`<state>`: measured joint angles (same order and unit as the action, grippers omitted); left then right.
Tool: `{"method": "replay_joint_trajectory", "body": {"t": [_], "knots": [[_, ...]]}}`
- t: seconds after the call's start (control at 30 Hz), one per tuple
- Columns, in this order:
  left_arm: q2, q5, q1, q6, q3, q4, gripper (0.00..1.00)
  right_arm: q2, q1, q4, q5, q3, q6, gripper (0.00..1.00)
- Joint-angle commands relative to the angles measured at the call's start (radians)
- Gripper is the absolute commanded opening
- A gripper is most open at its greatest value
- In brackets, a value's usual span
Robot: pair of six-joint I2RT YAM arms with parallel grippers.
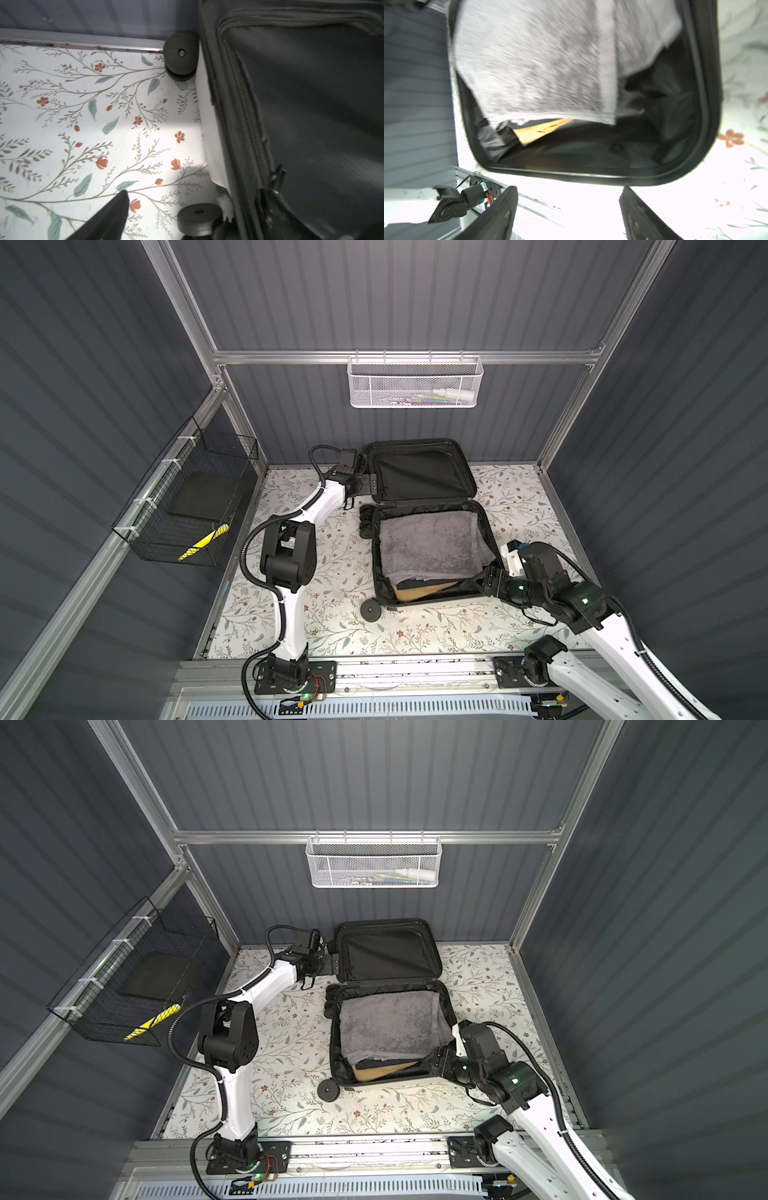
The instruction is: Pack the luggage
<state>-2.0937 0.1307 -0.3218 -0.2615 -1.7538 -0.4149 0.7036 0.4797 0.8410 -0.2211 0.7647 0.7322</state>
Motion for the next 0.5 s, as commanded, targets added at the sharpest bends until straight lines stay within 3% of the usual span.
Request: {"method": "replay_joint_trajectory", "body": {"t": [0.0,0.23,0.47], "knots": [[-0.027,0.076,-0.001,0.039,-0.032,-0.078,0.96,0.046,0.063,0.033,0.052,0.076,-0.04,0.78],[-0.002,0.098,-0.002,0.051,0.009,-0.073,0.96,0.353,0.38,-0.023,0.204,0.298,-0.099,0.78],[0.012,0.089,-0.002,0.062,0.016,-0.079,0.96,0.727,0.611,-0.14,0.217,0.553,-0.19,0.77]]}}
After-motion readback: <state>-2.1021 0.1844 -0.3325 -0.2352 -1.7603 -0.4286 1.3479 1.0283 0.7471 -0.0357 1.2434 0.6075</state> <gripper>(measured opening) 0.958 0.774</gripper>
